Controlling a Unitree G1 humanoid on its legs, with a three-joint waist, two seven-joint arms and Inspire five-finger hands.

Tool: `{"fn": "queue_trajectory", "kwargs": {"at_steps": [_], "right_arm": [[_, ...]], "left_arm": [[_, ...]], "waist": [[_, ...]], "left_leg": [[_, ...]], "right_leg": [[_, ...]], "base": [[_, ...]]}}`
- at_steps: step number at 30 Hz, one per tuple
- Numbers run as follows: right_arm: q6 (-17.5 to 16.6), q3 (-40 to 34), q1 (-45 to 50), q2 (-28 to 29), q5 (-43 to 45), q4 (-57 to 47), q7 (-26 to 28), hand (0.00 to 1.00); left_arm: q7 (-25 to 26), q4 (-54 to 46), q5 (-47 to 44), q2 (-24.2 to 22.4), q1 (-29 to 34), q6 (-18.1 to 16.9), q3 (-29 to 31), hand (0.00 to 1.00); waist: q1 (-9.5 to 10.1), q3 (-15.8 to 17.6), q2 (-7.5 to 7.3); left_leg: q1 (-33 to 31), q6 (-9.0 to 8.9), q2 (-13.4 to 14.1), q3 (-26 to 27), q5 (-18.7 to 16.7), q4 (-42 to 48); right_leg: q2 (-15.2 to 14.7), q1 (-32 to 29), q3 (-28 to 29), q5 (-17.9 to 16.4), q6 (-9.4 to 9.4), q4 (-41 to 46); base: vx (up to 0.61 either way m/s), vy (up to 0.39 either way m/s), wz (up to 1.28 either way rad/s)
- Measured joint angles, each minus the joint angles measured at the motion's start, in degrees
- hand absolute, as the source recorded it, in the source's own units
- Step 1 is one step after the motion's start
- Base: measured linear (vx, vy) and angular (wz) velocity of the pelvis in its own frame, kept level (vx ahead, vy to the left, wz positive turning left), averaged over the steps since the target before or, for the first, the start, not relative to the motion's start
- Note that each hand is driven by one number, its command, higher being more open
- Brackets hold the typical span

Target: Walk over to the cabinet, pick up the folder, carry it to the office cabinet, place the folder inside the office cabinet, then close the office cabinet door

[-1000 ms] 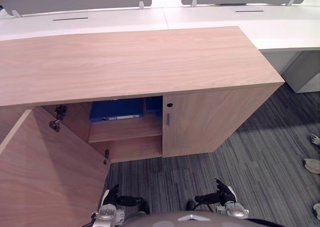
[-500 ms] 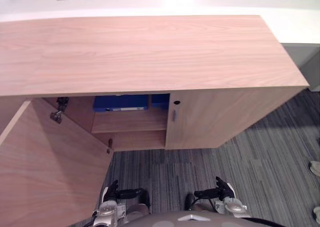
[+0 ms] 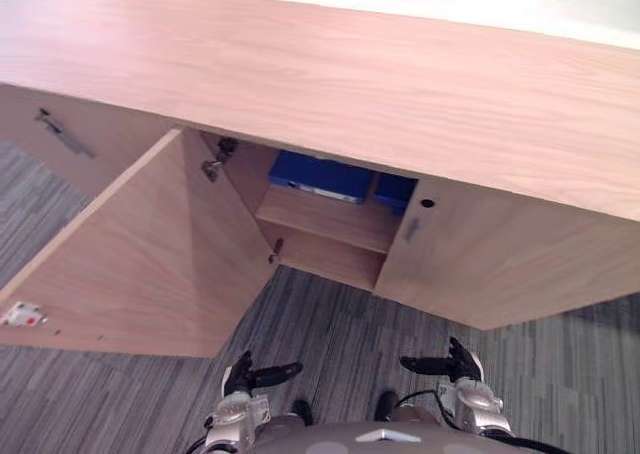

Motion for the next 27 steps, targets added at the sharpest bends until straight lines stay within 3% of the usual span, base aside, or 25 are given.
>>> {"fn": "queue_trajectory", "kwargs": {"at_steps": [2, 4, 12, 17, 23, 27], "right_arm": [[0.24, -0.15, 0.32, 0.97, 0.00, 0.74, -0.02, 1.00], [0.20, -0.13, 1.04, 1.01, 0.00, 0.71, -0.03, 1.00], [0.21, -0.01, 0.64, 0.10, -0.02, 0.74, -0.07, 1.00], [0.22, 0.34, 0.27, -1.04, -0.03, 0.74, -0.92, 1.00], [0.23, 2.21, 0.40, -1.91, -0.04, 0.74, -1.24, 1.00], [0.20, 3.81, 0.86, -2.15, -0.04, 0.72, -1.20, 1.00]], "left_arm": [[0.01, 0.97, 0.00, 1.29, 0.73, 0.47, 0.09, 1.00], [0.10, 1.40, -0.42, 1.62, 2.19, 0.58, 0.87, 1.00], [2.36, 1.74, -3.22, 4.35, 2.68, 0.32, 11.80, 1.00], [3.71, -0.43, -6.86, 5.69, 3.49, 0.29, 18.63, 1.00], [4.66, -9.13, -8.66, 13.40, 5.08, 0.15, 22.14, 1.00], [5.48, -14.41, -8.62, 19.18, 4.66, -2.02, 22.64, 1.00]], "waist": [[0.16, -0.10, -1.48], [0.11, -0.40, -1.86], [0.61, -0.93, -0.59], [1.11, -1.10, -0.78], [1.55, -1.52, -1.18], [2.03, -1.75, -0.85]], "left_leg": [[0.69, 0.01, -0.55, -0.24, 0.01, 0.40], [1.12, 0.05, -1.30, -0.50, 0.04, 0.62], [1.76, 2.12, -2.26, -2.68, 1.40, -0.09], [2.32, 2.78, -2.28, -3.47, 2.60, -1.34], [2.84, 3.00, -2.14, -5.41, 4.72, -3.72], [2.73, 2.65, -1.88, -5.91, 4.89, -4.13]], "right_leg": [[-0.09, 1.75, 0.16, 1.07, 0.31, -1.71], [-0.34, 3.06, 0.24, 1.53, 0.83, -2.45], [-0.69, 3.95, -0.35, 2.49, 0.82, -2.34], [-0.66, 3.96, -0.56, 3.09, 0.51, -2.10], [-0.44, 3.89, -0.87, 3.09, 0.46, -1.44], [-0.09, 3.83, -0.22, 3.05, 0.21, -1.27]], "base": [[-0.03, 0.060, 0.08], [-0.04, 0.043, 0.08], [-0.07, 0.011, 0.08], [-0.08, -0.009, 0.06], [-0.06, -0.011, 0.12], [-0.03, -0.008, 0.05]]}}
